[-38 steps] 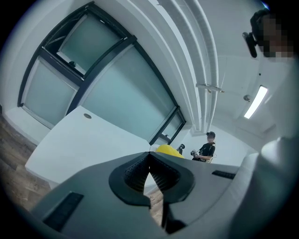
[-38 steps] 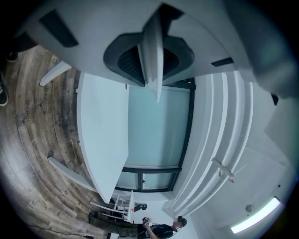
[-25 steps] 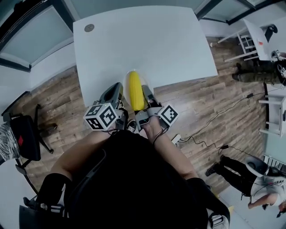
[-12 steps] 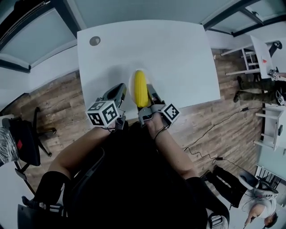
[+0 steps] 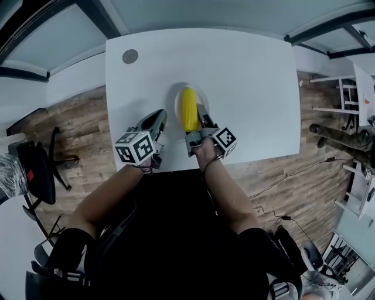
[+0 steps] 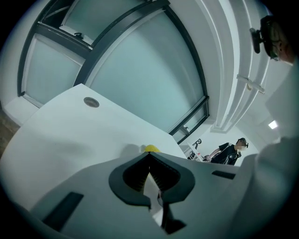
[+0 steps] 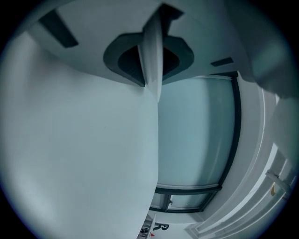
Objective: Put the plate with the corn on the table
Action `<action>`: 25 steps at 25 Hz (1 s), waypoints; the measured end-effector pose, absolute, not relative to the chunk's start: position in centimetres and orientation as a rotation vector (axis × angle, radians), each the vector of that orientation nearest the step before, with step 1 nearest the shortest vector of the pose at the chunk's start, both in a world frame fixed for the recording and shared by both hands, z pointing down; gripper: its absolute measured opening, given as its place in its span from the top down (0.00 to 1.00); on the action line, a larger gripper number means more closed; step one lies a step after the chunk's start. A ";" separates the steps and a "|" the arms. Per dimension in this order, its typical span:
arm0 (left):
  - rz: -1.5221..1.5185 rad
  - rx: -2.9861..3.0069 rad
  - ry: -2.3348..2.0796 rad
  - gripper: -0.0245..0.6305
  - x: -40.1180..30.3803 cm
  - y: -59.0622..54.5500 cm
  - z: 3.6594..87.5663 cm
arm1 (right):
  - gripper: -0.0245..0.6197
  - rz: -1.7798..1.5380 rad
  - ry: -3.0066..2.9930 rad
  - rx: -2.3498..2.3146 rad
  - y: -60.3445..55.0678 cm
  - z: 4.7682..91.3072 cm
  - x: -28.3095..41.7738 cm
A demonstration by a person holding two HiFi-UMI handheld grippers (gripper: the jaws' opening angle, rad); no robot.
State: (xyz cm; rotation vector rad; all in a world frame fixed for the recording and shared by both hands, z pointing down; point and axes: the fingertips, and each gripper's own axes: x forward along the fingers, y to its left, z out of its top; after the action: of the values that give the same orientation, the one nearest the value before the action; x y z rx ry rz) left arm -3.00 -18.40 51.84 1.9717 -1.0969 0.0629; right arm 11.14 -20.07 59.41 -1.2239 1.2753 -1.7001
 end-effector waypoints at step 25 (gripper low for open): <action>0.095 1.902 -1.089 0.96 -0.9 -20.8 54.2 | 0.50 -1.391 1.717 -1.778 -24.4 57.9 16.5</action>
State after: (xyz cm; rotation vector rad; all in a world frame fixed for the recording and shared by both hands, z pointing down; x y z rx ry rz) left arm -0.91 -20.81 54.20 1.9017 -1.0895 0.0952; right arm 16.52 -24.35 57.92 -1.7782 1.7167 -1.3908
